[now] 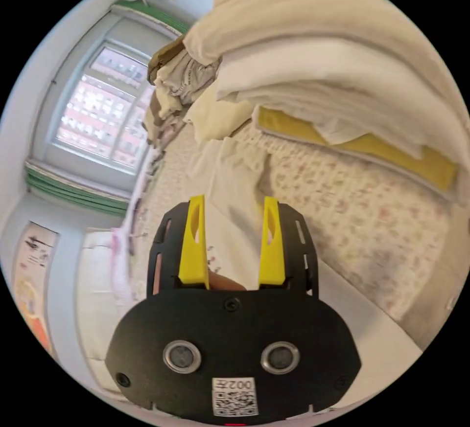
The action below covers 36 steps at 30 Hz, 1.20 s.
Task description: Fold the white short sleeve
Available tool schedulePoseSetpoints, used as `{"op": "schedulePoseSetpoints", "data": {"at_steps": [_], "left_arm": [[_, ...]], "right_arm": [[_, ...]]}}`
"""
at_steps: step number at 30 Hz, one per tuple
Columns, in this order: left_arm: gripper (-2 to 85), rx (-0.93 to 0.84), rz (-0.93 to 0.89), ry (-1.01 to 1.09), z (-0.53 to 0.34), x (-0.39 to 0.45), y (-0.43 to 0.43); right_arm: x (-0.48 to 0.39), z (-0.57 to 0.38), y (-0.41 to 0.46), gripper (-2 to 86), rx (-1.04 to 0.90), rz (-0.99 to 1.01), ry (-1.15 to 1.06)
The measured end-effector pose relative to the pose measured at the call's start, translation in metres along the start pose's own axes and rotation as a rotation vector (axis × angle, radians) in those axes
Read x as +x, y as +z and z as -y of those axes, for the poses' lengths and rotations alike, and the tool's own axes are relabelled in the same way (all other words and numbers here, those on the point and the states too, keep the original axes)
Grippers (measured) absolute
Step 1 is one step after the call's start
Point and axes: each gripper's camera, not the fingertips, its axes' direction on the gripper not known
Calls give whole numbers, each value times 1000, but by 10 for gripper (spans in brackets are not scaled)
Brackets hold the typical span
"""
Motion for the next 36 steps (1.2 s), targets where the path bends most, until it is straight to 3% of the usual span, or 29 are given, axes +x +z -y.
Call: {"op": "schedulePoseSetpoints", "data": {"at_steps": [8, 11, 14, 21, 24, 28, 32, 36], "left_arm": [[68, 13, 28, 52, 23, 2, 6], [28, 50, -91, 11, 22, -22, 1], [-4, 72, -261, -142, 11, -71, 3], [-10, 189, -823, -762, -88, -246, 71], [-10, 306, -950, -896, -145, -307, 100], [-9, 394, -977, -1048, -235, -369, 139], [-10, 342, -973, -1231, -314, -387, 180], [-11, 216, -989, -1496, -403, -383, 225]], "right_arm": [[6, 17, -4, -7, -58, 14, 7], [4, 19, -9, -6, -63, 16, 11], [1, 20, -17, -5, -51, 27, 24], [-32, 39, -55, -5, 82, 60, -8], [-80, 58, -70, -6, 131, 76, -136], [-186, 74, -82, -8, 156, 140, -491], [-295, 76, -64, -9, 34, 193, -874], [-366, 67, -23, -9, -139, 139, -1121]]}}
